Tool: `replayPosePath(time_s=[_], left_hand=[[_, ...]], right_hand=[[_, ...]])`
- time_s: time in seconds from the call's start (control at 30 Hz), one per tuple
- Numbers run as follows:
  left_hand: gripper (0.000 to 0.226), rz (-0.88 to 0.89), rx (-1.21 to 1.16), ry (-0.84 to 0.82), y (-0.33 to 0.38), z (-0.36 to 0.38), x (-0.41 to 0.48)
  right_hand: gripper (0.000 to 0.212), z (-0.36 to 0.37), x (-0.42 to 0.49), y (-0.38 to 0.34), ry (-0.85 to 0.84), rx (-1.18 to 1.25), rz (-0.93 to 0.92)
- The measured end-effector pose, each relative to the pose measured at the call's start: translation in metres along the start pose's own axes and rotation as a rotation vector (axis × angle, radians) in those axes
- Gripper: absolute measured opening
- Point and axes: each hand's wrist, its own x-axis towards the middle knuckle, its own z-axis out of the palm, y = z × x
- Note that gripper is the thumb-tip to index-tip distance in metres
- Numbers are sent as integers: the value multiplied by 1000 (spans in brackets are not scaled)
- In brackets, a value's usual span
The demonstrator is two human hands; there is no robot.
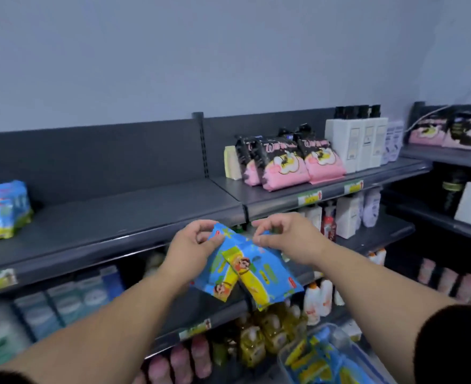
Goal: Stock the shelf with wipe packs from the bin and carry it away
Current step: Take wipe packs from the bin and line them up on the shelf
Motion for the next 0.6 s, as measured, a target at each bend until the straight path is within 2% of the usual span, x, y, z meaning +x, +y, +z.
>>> replayPosePath(time_s=[0.13, 0.33, 0.5, 0.6], left_hand=[[11, 12, 65, 1, 26, -75, -15], [16, 26, 119, 8, 38, -185, -41], [15, 39, 378, 112, 39, -281, -59], [11, -18, 292, 176, 35, -331, -65]], right_hand=[[22, 60, 20, -57, -112, -105, -95], [24, 142, 40, -131, -67, -213, -225], [17, 196, 58, -187, -24, -70, -230], [15, 220, 72, -214, 3, 15, -231]])
